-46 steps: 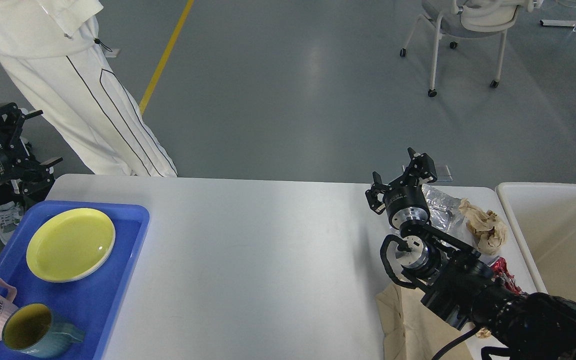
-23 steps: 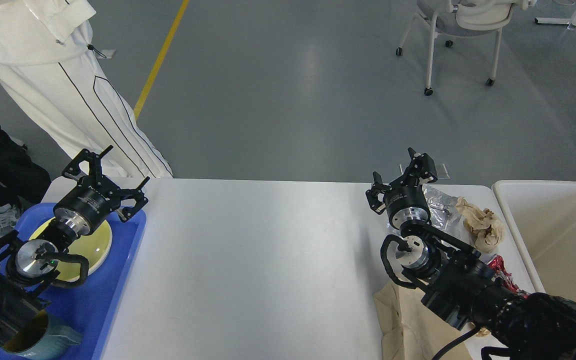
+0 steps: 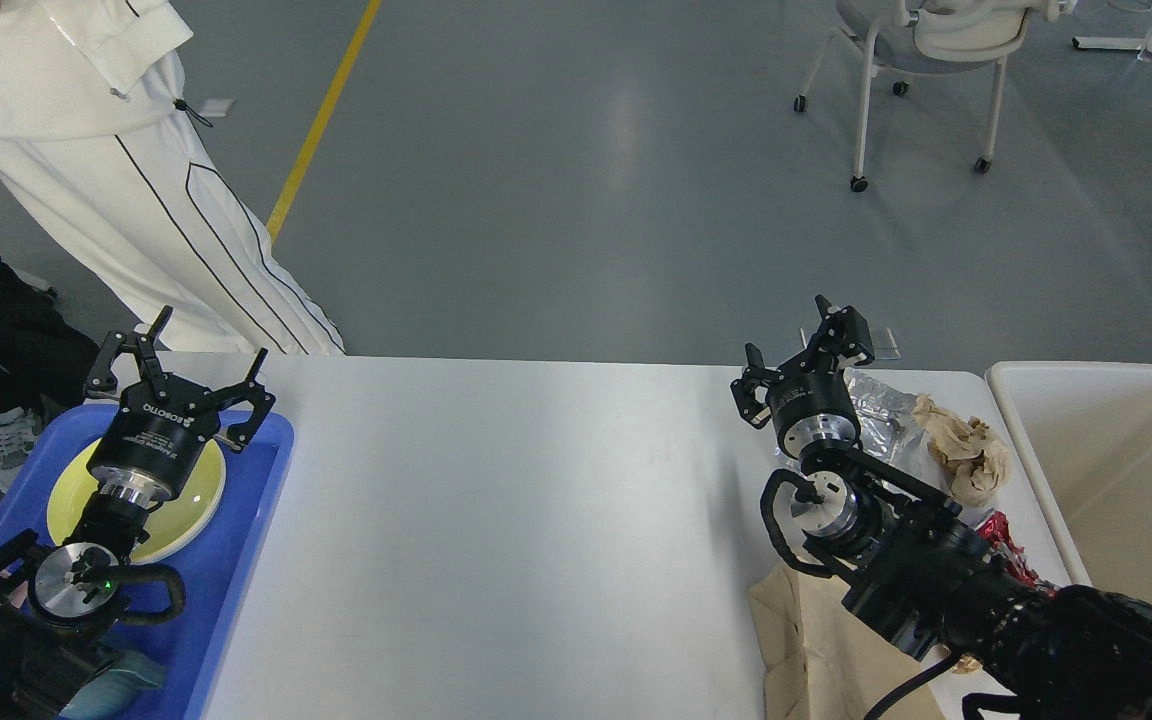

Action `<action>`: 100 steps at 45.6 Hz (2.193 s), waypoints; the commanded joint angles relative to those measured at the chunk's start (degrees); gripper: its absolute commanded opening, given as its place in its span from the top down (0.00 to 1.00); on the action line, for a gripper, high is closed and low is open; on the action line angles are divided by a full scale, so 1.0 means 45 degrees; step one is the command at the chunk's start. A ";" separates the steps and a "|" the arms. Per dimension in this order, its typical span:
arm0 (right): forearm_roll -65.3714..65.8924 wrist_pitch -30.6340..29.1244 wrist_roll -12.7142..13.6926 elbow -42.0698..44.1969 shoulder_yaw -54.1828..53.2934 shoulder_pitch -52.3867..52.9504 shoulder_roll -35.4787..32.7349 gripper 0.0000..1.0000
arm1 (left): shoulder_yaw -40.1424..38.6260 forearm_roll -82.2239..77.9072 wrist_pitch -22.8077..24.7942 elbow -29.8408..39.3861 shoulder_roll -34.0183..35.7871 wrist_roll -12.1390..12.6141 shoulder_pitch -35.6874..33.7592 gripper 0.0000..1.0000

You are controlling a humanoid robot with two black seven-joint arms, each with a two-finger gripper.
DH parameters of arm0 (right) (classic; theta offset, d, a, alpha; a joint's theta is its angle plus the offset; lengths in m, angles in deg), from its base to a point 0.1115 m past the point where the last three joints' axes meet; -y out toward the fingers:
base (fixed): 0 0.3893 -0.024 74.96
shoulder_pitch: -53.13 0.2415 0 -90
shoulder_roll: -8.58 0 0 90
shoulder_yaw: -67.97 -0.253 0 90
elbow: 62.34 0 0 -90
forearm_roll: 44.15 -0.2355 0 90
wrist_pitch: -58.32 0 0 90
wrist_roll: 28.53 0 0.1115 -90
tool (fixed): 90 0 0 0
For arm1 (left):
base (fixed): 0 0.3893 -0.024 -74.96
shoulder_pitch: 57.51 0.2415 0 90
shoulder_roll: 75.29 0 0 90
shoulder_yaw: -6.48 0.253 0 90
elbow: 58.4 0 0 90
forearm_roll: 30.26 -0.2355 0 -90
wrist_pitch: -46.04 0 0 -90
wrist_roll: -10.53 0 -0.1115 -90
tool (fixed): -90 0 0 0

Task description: Tidy desktop

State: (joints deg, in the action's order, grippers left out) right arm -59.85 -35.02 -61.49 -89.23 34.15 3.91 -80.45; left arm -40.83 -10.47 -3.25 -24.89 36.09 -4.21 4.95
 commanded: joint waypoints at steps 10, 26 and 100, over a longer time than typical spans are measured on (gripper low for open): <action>0.0012 0.0000 0.0001 0.0000 -0.0004 0.0000 0.0000 0.00 | -0.0736 -0.0003 -0.0004 -0.0475 -0.0513 -0.0065 -0.0013 0.03; 0.0012 0.0000 0.0001 0.0000 -0.0004 0.0000 0.0000 0.00 | -0.0815 -0.0003 0.0055 -0.0475 -0.0513 -0.0085 0.0026 0.03; -0.0144 0.0234 0.0431 0.0352 0.1148 0.0879 0.0234 0.00 | -0.0815 -0.0003 0.0094 -0.0475 -0.0611 -0.0729 0.0084 0.03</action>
State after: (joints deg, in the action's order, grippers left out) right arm -60.50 -34.05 -59.47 -87.56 39.32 7.80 -79.40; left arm -44.50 -10.48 -2.77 -27.03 33.35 -7.58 5.33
